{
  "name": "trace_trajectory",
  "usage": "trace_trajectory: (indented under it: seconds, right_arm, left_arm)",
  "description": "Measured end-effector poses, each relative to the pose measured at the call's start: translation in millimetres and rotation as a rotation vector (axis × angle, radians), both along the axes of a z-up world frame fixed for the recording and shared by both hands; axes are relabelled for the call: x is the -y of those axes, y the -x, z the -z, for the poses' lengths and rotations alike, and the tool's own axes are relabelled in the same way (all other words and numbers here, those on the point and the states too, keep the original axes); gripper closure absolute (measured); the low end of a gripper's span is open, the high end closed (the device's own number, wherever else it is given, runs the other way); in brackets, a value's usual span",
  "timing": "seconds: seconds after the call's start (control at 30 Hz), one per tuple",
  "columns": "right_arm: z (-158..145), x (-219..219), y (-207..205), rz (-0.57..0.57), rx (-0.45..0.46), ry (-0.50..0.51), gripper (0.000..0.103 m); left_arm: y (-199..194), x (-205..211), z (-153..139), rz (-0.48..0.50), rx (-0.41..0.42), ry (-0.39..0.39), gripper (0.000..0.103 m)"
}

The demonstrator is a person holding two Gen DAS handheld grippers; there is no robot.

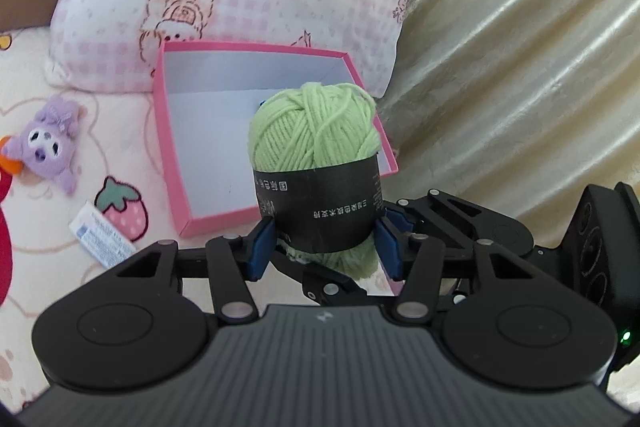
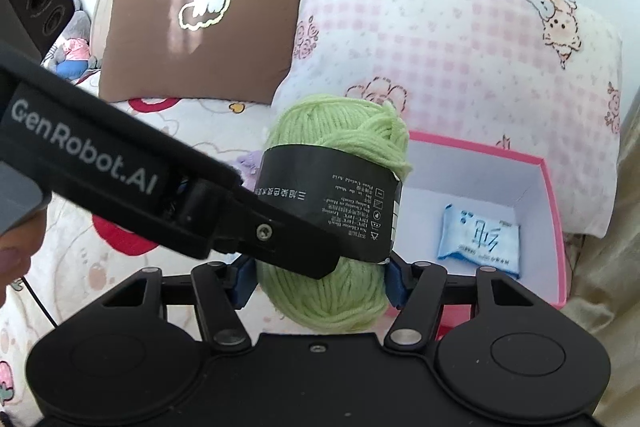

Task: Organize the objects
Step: 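Carry the yarn ball with the left tool into the pink box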

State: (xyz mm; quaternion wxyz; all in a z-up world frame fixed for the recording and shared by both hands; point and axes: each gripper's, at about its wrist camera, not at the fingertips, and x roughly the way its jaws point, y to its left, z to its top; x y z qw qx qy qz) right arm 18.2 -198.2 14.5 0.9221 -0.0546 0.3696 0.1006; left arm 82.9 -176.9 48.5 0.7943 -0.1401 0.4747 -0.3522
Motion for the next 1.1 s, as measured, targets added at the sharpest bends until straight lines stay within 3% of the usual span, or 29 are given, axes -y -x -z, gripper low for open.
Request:
trace_trajectory:
  seconds: [0.27,0.53,0.8,1.1]
  right_arm:
    - [-8.9,27.0,-40.5,0.010,0.009,0.028,0.037]
    - [19.0,72.4,-90.9,0.030,-0.046,-0.205,0.037]
    - [43.3,76.8,-115.7,0.032,-0.088,-0.149,0.038]
    - [86.9,100.9,-141.3,0.048,-0.159,-0.207,0.038]
  left_arm:
    - [-42.2,20.8,1.6,-0.024,0.010,0.029,0.051]
    - [-85.1,45.2,17.3,-0.045,-0.006,-0.046,0.051]
    - [-115.5,58.2,44.7,-0.037,-0.060,-0.051,0.051]
    - [-144.3,76.7,85.9,-0.054,-0.111,-0.082,0.052]
